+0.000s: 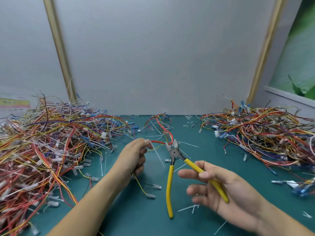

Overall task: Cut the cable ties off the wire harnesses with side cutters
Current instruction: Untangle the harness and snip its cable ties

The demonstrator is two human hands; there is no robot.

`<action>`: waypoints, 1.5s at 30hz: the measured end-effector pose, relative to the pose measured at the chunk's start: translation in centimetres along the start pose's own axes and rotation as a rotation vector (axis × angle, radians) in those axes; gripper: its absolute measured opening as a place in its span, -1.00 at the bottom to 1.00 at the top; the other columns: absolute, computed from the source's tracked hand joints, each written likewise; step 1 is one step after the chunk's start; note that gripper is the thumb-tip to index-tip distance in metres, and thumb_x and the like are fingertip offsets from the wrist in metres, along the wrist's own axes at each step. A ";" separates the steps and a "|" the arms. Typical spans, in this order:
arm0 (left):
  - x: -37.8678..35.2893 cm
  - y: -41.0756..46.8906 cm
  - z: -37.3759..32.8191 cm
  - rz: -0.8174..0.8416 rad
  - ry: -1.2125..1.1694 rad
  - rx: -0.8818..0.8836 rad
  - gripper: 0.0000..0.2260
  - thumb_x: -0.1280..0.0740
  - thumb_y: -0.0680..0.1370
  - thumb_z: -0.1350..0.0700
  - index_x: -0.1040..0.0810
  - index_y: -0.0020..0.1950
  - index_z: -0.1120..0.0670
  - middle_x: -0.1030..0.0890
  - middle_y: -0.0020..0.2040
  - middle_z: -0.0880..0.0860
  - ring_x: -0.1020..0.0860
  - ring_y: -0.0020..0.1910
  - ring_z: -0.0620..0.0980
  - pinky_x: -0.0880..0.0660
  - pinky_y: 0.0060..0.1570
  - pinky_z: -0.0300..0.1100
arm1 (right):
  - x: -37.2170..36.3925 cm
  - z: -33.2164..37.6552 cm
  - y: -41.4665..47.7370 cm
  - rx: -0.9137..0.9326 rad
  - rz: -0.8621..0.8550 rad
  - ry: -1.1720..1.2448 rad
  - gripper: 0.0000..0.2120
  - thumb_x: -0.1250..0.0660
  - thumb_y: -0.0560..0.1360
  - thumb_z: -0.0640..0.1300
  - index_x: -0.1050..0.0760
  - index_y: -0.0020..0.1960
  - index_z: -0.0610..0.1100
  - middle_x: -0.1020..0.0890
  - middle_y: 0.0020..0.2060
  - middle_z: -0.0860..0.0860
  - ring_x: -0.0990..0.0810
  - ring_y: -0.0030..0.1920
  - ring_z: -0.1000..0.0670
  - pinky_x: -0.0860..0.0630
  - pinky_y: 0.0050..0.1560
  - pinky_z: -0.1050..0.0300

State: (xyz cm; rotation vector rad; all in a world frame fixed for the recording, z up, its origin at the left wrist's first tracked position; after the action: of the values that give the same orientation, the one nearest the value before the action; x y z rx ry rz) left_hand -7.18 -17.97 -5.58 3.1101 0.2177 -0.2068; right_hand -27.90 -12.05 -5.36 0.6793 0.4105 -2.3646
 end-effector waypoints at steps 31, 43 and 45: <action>-1.1 -2.0 -1.3 -0.189 -0.129 -0.107 -0.79 -0.27 0.62 0.19 -0.44 -0.23 0.13 -0.48 -0.37 0.00 -0.43 -0.37 -0.05 -0.40 -0.34 -0.22 | -6.2 0.5 2.6 0.145 0.030 -0.270 -0.68 -0.31 0.49 0.07 -0.54 -0.04 -0.21 -0.63 -0.29 -0.23 -0.67 -0.29 -0.25 -0.62 -0.23 -0.03; -4.3 -4.0 -2.3 0.035 -0.303 -0.143 -0.91 -0.24 0.57 0.25 -0.40 -0.14 0.19 -0.68 -0.03 0.27 -0.68 -0.03 0.12 -0.59 -0.10 -0.24 | -4.5 -1.7 3.6 0.011 0.025 -0.382 -0.67 -0.30 0.49 0.11 -0.51 -0.32 -0.09 -0.50 -0.50 -0.08 -0.54 -0.53 -0.08 -0.47 -0.45 0.20; -4.6 -4.3 -2.5 0.068 -0.344 -0.138 -0.91 -0.29 0.49 0.21 -0.39 -0.15 0.19 -0.67 0.01 0.31 -0.67 0.06 0.17 -0.60 -0.06 -0.22 | -4.9 -1.9 3.5 -0.030 0.092 -0.316 -0.67 -0.29 0.51 0.10 -0.54 -0.27 -0.11 -0.56 -0.44 -0.10 -0.61 -0.46 -0.10 -0.52 -0.39 0.17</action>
State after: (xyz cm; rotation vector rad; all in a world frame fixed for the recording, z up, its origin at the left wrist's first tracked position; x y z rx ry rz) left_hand -11.98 -14.24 -2.56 2.8779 0.1130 -0.6834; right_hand -21.66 -11.45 -4.60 0.2952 0.2689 -2.3206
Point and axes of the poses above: each hand's wrist, its own y-axis towards the middle knuckle, its own x-axis out of the back of the hand, z = x × y, the point moved 8 cm from there along y, towards the middle knuckle
